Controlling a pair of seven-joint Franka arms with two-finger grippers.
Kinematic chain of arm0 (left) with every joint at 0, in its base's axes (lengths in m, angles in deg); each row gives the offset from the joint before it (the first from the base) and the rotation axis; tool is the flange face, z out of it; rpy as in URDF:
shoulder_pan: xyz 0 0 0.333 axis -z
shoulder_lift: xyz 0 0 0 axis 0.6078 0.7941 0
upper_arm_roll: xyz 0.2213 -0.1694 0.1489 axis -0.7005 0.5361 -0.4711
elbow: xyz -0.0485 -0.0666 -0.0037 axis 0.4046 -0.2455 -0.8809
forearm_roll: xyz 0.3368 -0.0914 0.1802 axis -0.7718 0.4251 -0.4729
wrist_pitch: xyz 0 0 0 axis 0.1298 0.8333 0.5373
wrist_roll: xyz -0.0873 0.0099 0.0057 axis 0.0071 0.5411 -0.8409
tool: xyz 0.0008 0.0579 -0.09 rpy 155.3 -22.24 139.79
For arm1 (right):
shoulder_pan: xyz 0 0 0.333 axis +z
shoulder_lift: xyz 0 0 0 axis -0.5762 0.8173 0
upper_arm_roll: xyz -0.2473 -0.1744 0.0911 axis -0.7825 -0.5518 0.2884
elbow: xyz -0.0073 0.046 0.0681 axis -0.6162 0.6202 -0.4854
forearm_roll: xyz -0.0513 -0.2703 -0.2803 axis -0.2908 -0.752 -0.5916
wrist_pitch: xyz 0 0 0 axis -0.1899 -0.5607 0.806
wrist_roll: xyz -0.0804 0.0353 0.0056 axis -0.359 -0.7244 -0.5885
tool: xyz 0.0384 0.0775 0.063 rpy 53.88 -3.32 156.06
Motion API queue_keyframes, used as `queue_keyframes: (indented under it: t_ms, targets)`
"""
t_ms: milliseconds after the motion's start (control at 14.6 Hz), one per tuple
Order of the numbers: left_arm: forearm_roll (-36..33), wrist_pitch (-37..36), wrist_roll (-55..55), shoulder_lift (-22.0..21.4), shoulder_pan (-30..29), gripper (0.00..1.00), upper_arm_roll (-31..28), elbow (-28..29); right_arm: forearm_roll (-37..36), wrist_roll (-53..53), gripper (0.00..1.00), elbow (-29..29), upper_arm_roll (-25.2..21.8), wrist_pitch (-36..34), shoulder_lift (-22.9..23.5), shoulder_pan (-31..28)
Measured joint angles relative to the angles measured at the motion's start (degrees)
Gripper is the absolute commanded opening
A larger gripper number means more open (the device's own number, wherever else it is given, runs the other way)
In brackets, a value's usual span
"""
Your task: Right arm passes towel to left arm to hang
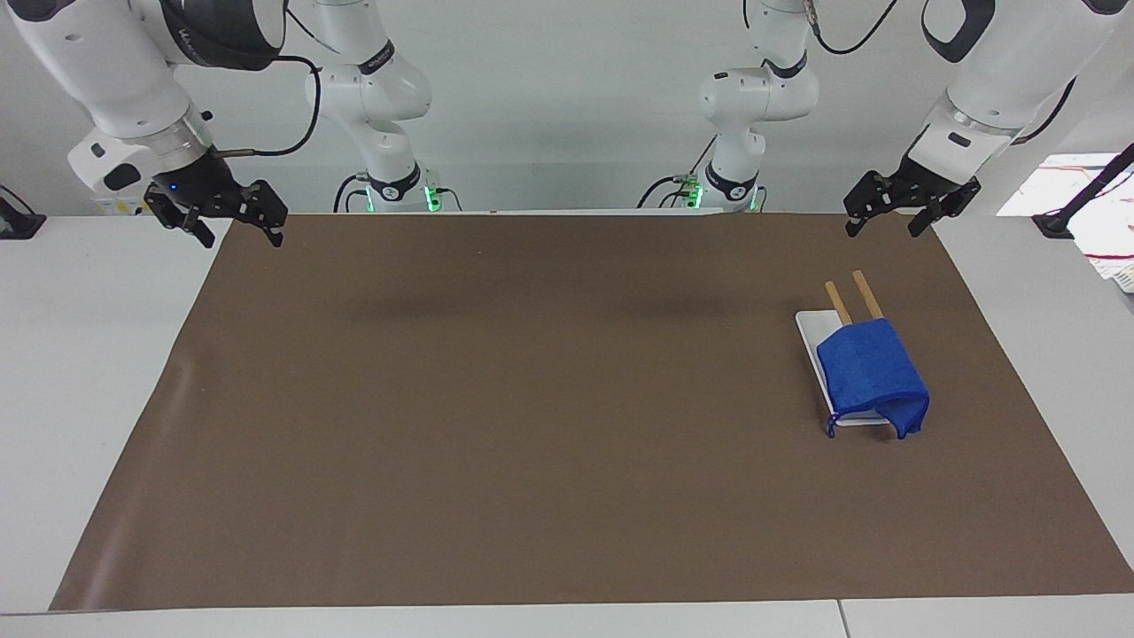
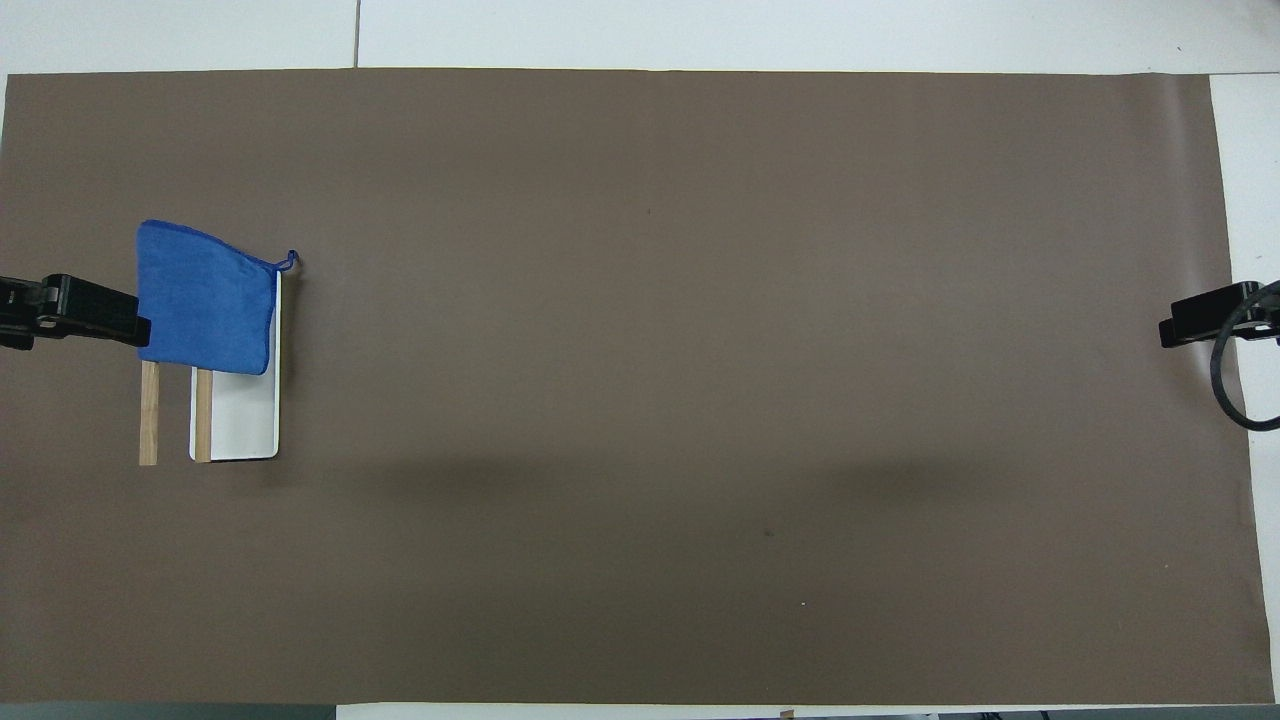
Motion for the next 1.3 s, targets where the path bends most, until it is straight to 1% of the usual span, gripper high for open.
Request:
queue_keyframes:
  t_ms: [343, 824, 1305]
  targets:
    - [-0.03, 0.01, 0.00, -0.38, -0.02, 1.00, -0.06, -0.01, 0.00, 0.00, 1.00, -0.02, 0.00, 0.00, 0.00, 0.00]
    - [-0.06, -0.02, 0.00, -3.54, -0.04, 1.00, -0.21, -0.03, 0.00, 0.00, 1.00, -0.04, 0.00, 0.00, -0.01, 0.03]
    - [-0.07, -0.02, 0.00, -3.62, -0.04, 1.00, -0.21, 0.04, 0.00, 0.00, 1.00, -0.04, 0.00, 0.00, -0.01, 0.04]
